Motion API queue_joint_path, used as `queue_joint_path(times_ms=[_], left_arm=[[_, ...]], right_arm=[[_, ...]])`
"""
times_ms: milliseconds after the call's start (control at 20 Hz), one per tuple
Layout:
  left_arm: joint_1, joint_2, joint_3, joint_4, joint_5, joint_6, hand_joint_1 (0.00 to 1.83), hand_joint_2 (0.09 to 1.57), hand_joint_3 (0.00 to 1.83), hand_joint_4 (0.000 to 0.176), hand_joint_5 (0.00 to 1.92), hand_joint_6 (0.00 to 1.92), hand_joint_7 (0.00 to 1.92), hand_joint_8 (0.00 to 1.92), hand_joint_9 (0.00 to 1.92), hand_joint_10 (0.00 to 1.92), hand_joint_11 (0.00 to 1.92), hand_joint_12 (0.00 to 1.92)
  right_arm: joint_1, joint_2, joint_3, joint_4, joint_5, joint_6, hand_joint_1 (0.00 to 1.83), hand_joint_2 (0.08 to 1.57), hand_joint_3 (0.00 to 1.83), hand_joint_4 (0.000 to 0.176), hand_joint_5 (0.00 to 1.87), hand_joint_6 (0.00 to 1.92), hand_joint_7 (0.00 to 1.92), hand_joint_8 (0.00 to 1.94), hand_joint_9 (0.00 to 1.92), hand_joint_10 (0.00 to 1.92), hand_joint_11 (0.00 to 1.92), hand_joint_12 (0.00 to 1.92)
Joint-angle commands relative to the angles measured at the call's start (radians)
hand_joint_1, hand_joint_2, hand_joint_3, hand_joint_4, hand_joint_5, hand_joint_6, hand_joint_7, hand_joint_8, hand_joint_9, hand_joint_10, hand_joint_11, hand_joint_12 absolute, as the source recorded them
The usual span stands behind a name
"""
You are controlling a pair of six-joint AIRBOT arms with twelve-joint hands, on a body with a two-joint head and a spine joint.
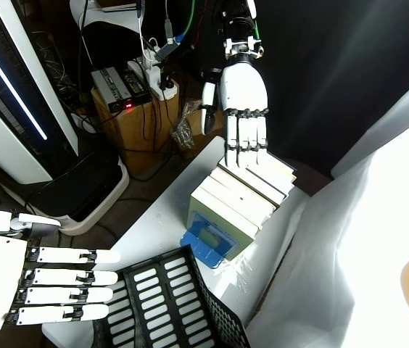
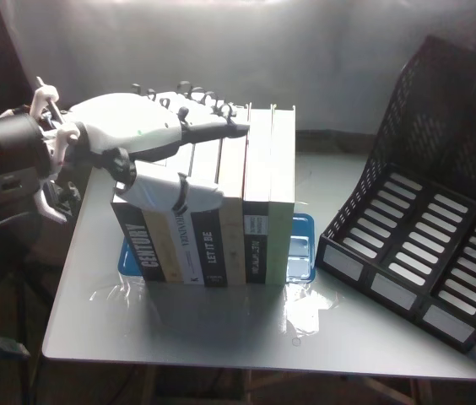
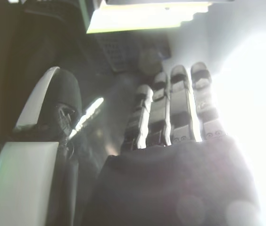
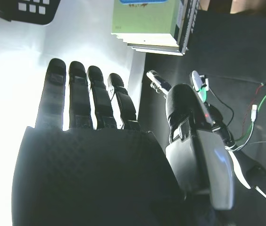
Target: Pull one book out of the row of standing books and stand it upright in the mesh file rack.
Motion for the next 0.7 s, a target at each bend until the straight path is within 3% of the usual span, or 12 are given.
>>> queue_joint_path(times_ms=[0, 50, 100, 400, 450, 500, 650], left_arm=[[-0.005, 0.01, 0.005, -0.037, -0.083, -0.002, 0.0, 1.26, 0.02, 0.043, 0.06, 0.03, 0.0, 0.0, 0.0, 0.0, 0.0, 0.0], [-0.003, 0.01, 0.005, -0.037, -0.083, -0.002, 0.0, 1.23, 0.0, 0.038, 0.01, 0.01, 0.0, 0.0, 0.0, 0.0, 0.0, 0.0], [-0.003, 0.01, 0.005, -0.034, -0.079, -0.002, 0.0, 1.2, 0.0, 0.049, 0.0, 0.0, 0.0, 0.0, 0.0, 0.0, 0.0, 0.0], [-0.026, -0.001, 0.026, 0.036, 0.005, -0.002, 0.0, 1.1, 0.0, 0.07, 0.0, 0.0, 0.0, 0.0, 0.0, 0.0, 0.0, 0.0], [-0.026, -0.013, 0.045, 0.051, 0.012, -0.002, 0.0, 1.1, 0.0, 0.071, 0.0, 0.0, 0.0, 0.0, 0.0, 0.0, 0.0, 0.0], [-0.028, -0.019, 0.051, 0.061, 0.024, -0.002, 0.0, 1.08, 0.0, 0.055, 0.1, 0.01, 0.0, 0.0, 0.0, 0.0, 0.0, 0.0], [-0.031, -0.049, 0.079, 0.099, 0.065, -0.002, 0.0, 1.08, 0.0, 0.067, 0.15, 0.02, 0.0, 0.0, 0.0, 0.0, 0.0, 0.0]], right_arm=[[0.009, 0.009, 0.009, 0.025, 0.1, 0.003, 0.44, 1.24, 0.03, 0.0, 0.0, 0.0, 0.0, 0.0, 0.0, 0.0, 0.0, 0.0], [0.009, 0.009, 0.01, 0.025, 0.099, 0.003, 0.39, 1.23, 0.02, 0.0, 0.0, 0.0, 0.0, 0.0, 0.0, 0.0, 0.0, 0.0], [0.009, 0.009, 0.01, 0.025, 0.099, 0.003, 0.36, 1.23, 0.02, 0.0, 0.0, 0.0, 0.0, 0.0, 0.0, 0.0, 0.0, 0.0], [0.009, 0.0, 0.014, 0.025, 0.096, 0.003, 0.31, 1.22, 0.01, 0.0, 0.0, 0.0, 0.0, 0.0, 0.0, 0.0, 0.0, 0.0], [0.009, -0.003, 0.016, 0.025, 0.094, 0.003, 0.31, 1.22, 0.01, 0.0, 0.0, 0.0, 0.0, 0.0, 0.0, 0.0, 0.0, 0.0], [0.009, -0.005, 0.018, 0.025, 0.093, 0.003, 0.28, 1.22, 0.01, 0.0, 0.0, 0.0, 0.0, 0.0, 0.0, 0.0, 0.0, 0.0], [0.009, -0.012, 0.019, 0.027, 0.093, 0.003, 0.3, 1.23, 0.01, 0.0, 0.0, 0.0, 0.0, 0.0, 0.0, 0.0, 0.0, 0.0]])
